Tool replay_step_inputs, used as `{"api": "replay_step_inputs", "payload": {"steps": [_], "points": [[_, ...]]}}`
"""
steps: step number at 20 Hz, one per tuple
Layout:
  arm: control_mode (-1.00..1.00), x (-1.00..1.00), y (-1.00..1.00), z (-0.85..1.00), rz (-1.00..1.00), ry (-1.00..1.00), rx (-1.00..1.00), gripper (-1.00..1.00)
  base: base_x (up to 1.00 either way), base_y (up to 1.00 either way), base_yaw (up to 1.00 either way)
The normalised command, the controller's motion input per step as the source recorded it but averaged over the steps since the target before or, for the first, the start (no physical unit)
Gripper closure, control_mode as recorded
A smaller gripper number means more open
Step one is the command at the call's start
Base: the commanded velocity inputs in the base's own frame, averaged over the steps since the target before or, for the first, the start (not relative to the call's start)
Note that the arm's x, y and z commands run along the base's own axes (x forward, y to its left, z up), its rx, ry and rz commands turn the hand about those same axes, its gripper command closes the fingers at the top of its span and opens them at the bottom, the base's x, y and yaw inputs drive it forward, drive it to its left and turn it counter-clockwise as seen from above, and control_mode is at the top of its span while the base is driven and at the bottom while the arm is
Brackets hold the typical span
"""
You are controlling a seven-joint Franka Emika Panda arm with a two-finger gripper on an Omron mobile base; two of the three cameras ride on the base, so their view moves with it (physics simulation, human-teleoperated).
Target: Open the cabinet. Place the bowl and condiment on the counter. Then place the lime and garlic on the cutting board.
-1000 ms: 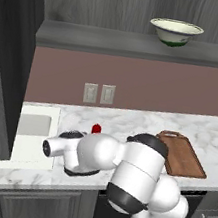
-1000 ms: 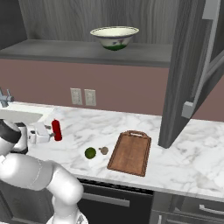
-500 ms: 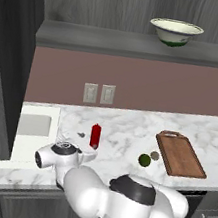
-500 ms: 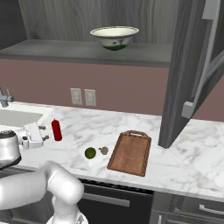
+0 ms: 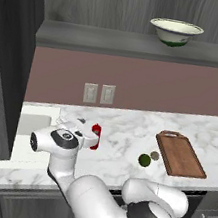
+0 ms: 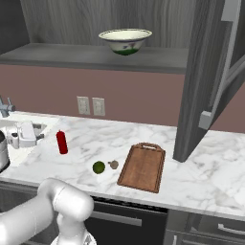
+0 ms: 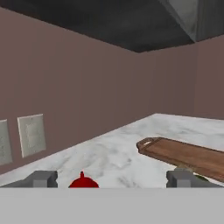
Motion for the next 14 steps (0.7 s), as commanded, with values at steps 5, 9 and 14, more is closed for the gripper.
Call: {"api": "replay_step_inputs", "payload": {"steps": [5,9,14], "points": [[-1.0,-0.36,0.0,0.48,-0.04,0.26,0.0,-1.0,0.0,0.0,0.0],[-1.0,-0.49,-0.07,0.43,-0.04,0.2,0.0,-1.0,0.0,0.0,0.0],[-1.0,-0.44,-0.18,0.46,-0.01,0.17,0.0,-1.0,0.0,0.0,0.0]]}}
